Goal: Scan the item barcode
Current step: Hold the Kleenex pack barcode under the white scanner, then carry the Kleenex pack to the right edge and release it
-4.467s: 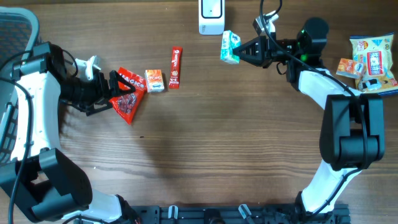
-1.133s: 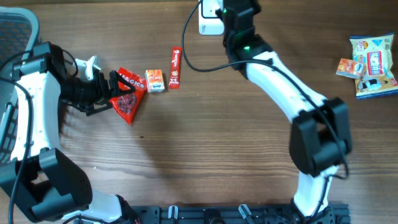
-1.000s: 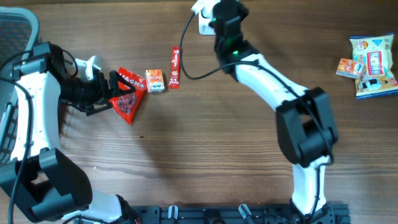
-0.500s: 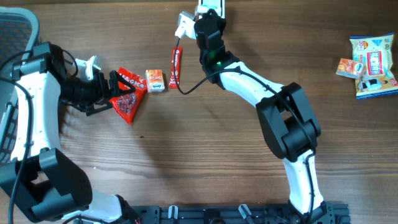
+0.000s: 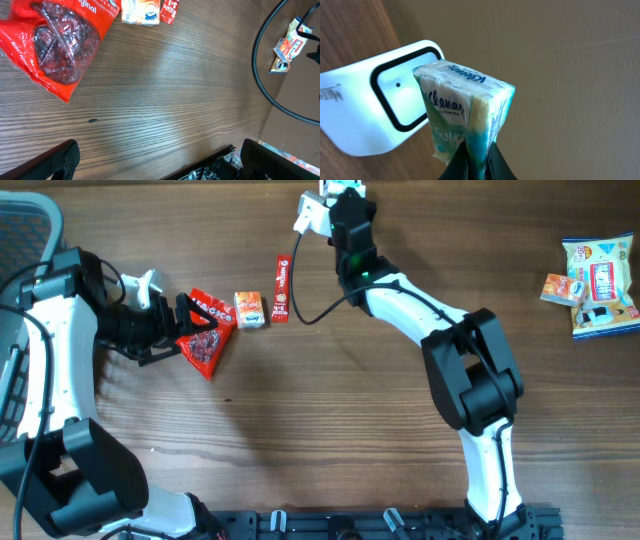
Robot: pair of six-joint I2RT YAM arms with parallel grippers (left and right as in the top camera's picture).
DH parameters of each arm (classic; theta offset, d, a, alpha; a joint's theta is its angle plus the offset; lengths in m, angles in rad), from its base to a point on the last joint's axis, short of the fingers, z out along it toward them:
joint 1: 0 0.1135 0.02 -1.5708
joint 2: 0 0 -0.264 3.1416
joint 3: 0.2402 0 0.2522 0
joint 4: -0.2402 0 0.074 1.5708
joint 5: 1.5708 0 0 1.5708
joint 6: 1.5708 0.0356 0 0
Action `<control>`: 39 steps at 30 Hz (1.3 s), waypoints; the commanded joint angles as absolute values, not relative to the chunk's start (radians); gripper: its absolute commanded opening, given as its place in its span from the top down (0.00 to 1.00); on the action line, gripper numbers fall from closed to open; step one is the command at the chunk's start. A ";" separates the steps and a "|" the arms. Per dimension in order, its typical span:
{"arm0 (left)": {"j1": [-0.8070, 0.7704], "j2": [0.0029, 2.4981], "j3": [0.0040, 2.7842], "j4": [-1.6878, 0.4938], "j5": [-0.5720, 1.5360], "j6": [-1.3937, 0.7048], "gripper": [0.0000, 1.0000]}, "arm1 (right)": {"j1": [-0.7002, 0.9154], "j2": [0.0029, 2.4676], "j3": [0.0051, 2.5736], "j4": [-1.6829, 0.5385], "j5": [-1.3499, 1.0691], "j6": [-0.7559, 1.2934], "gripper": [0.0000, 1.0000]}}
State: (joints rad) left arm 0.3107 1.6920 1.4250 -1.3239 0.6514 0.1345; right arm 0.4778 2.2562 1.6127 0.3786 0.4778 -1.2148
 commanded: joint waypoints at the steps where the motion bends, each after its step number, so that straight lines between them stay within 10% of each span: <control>1: 0.311 1.683 1.429 -1.324 0.652 0.150 0.00 | 0.451 2.270 1.619 0.412 0.416 -1.222 0.96; 27: 0.311 1.683 1.429 -1.324 0.652 0.150 0.00 | 0.392 2.302 1.619 0.570 0.627 -1.140 0.96; 39: 0.311 1.683 1.429 -1.324 0.652 0.150 0.00 | 0.088 2.302 1.619 0.511 1.120 -0.891 0.96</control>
State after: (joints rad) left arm 0.3107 1.6920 1.4250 -1.3239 0.6514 0.1345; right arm 0.1829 2.2852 1.6127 0.5449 0.9005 -1.0458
